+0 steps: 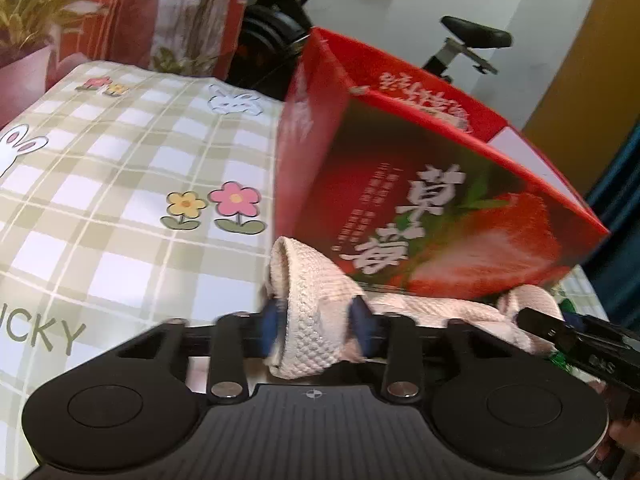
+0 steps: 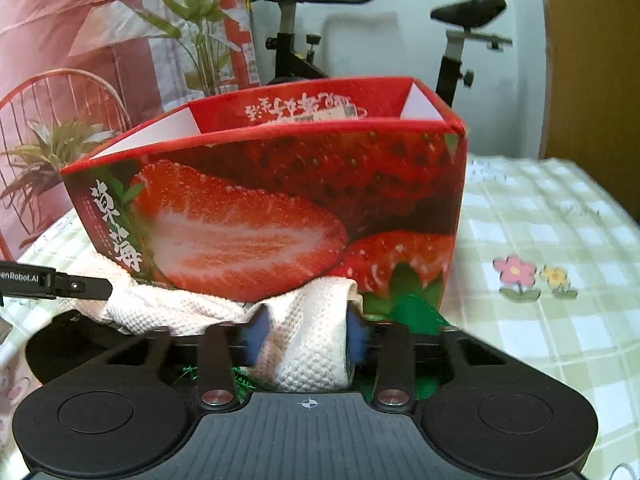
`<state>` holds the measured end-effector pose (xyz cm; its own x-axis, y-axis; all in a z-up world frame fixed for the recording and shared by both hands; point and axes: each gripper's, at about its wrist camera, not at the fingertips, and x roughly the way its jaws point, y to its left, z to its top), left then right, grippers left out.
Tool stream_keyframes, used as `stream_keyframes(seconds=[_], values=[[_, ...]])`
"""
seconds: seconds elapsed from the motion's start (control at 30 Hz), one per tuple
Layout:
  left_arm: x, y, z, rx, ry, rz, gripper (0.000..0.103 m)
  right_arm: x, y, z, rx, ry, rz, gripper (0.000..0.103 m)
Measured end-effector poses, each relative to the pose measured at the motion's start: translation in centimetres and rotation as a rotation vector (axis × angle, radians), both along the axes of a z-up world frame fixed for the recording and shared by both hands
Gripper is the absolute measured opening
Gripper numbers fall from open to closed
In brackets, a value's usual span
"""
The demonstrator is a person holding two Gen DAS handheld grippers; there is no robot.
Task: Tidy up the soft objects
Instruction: 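Close both grippers on the white knit towel, then lift the white knit towel with both grippers and lower it into the red box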
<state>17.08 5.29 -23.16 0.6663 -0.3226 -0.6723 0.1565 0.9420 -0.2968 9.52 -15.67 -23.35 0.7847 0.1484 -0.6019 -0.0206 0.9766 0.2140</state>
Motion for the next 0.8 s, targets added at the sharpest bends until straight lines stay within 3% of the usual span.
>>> stream_keyframes(seconds=[0.13,0.33,0.6,0.8], values=[[-1.3,-0.7,0.7,0.04,-0.057,-0.004,0.018,-0.5,-1.2,-0.1,0.096,0.0,-0.032,0.015],[-3.6,-0.9,2.6,0.01,-0.137,0.034,0.018,-2.3,-1.8,0.7,0.161,-0.06,-0.05,0.014],[-5.7,-1.6,4.4,0.041,-0.198,0.022,0.018,-4.5,-0.4,2.6,0.089,-0.185,-0.008,0.014],[-6.6,-2.5,3.4,0.059,-0.182,-0.009,0.018,-5.3,1.4,2.6,0.022,-0.203,0.059,0.014]])
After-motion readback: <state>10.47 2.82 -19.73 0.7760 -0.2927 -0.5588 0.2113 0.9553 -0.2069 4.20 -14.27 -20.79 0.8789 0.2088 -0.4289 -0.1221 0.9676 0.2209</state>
